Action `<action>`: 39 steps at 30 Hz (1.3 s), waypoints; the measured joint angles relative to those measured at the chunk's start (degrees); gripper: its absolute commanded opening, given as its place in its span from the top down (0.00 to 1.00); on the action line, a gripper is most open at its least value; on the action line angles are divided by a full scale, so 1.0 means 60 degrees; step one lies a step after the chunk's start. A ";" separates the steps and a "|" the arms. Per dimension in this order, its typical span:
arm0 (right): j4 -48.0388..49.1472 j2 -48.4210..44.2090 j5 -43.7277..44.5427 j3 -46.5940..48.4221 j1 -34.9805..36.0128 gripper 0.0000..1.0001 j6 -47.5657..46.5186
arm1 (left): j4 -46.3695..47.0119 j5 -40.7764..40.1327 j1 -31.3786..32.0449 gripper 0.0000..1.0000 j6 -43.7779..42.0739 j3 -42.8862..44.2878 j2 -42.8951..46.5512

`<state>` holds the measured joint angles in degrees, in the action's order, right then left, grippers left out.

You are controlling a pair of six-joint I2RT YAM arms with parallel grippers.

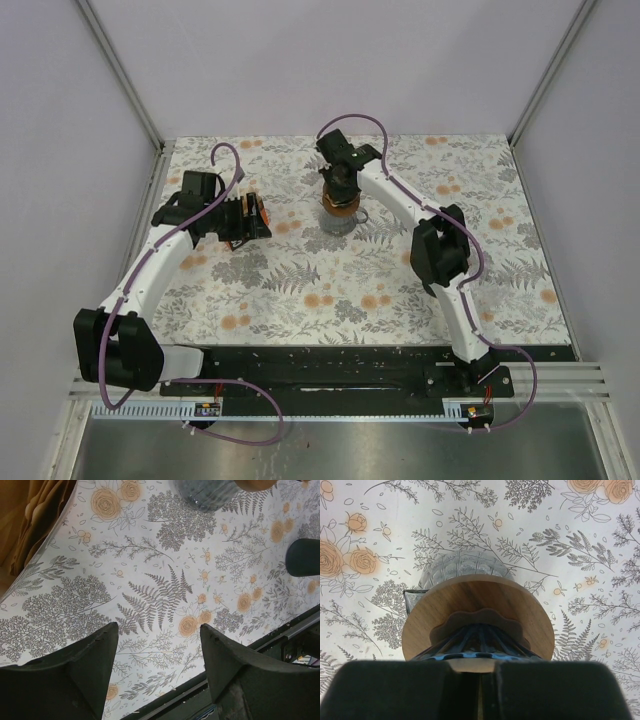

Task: Place the coffee filter in the dripper

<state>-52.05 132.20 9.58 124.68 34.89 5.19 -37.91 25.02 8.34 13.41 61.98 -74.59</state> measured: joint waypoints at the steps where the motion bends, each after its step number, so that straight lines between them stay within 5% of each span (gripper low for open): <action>1: -0.0029 0.0066 -0.0004 0.0113 -0.0015 1.00 -0.0047 | 0.0007 -0.0058 0.0066 0.30 0.0025 0.0033 -0.0007; 21: -0.0954 0.0306 -0.0211 0.0856 -0.0022 0.76 -0.0579 | 0.0863 -0.0255 0.1953 0.30 0.1326 0.3869 -0.3763; 39: -0.1851 0.0729 -0.0280 0.2197 -0.0025 0.57 -0.1009 | 0.1118 -0.0470 0.2095 0.30 0.1690 0.4350 -0.4295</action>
<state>-63.16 136.57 7.90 137.86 34.74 -0.86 -31.20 22.20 20.91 23.55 88.07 -100.36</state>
